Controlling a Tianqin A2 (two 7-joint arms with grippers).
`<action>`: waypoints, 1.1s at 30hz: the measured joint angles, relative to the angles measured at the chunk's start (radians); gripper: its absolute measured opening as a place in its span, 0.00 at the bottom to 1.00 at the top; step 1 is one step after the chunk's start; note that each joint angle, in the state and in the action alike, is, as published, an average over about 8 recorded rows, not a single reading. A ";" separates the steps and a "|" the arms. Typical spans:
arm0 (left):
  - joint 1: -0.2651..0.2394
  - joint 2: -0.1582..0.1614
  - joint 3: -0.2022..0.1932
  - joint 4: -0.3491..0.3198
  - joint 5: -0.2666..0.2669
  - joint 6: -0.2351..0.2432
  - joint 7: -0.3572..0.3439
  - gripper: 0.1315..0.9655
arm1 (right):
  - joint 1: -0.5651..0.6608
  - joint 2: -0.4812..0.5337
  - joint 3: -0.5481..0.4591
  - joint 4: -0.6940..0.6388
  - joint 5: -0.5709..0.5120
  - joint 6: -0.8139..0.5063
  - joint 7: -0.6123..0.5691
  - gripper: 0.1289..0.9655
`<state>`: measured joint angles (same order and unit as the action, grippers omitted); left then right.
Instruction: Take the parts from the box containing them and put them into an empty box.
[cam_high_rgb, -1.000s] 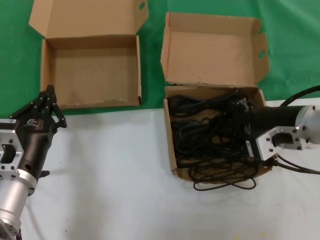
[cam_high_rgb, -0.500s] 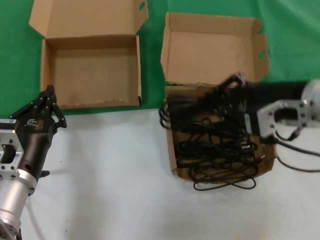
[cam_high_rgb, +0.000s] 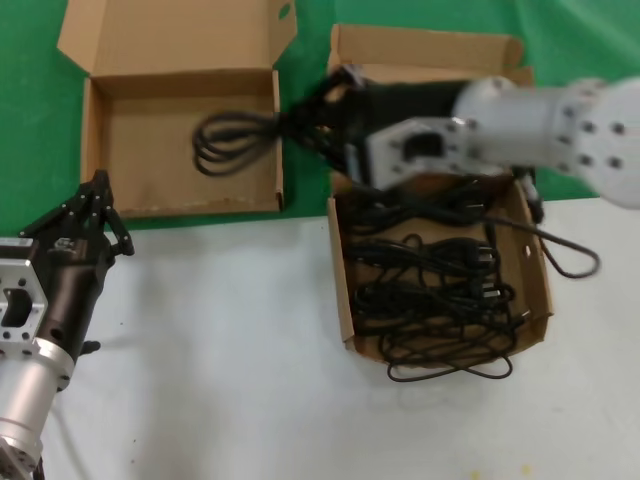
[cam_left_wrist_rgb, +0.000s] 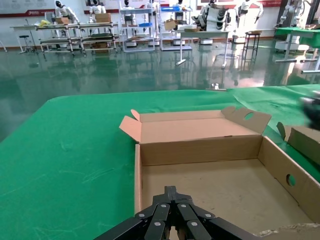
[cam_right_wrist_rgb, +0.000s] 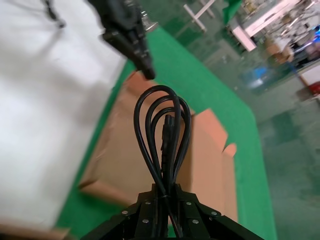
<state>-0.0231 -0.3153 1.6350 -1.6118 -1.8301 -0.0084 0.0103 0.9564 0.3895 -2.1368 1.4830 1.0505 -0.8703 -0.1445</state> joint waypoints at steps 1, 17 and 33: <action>0.000 0.000 0.000 0.000 0.000 0.000 0.000 0.02 | 0.011 -0.024 -0.005 -0.027 -0.005 0.015 -0.006 0.09; 0.000 0.000 0.000 0.000 0.000 0.000 0.000 0.02 | 0.088 -0.242 -0.023 -0.347 0.027 0.225 -0.112 0.14; 0.000 0.000 0.000 0.000 0.000 0.000 0.000 0.02 | -0.066 -0.118 0.106 -0.171 0.158 0.326 -0.091 0.38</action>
<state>-0.0231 -0.3153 1.6350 -1.6118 -1.8301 -0.0084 0.0103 0.8908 0.2710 -2.0312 1.3123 1.2086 -0.5446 -0.2352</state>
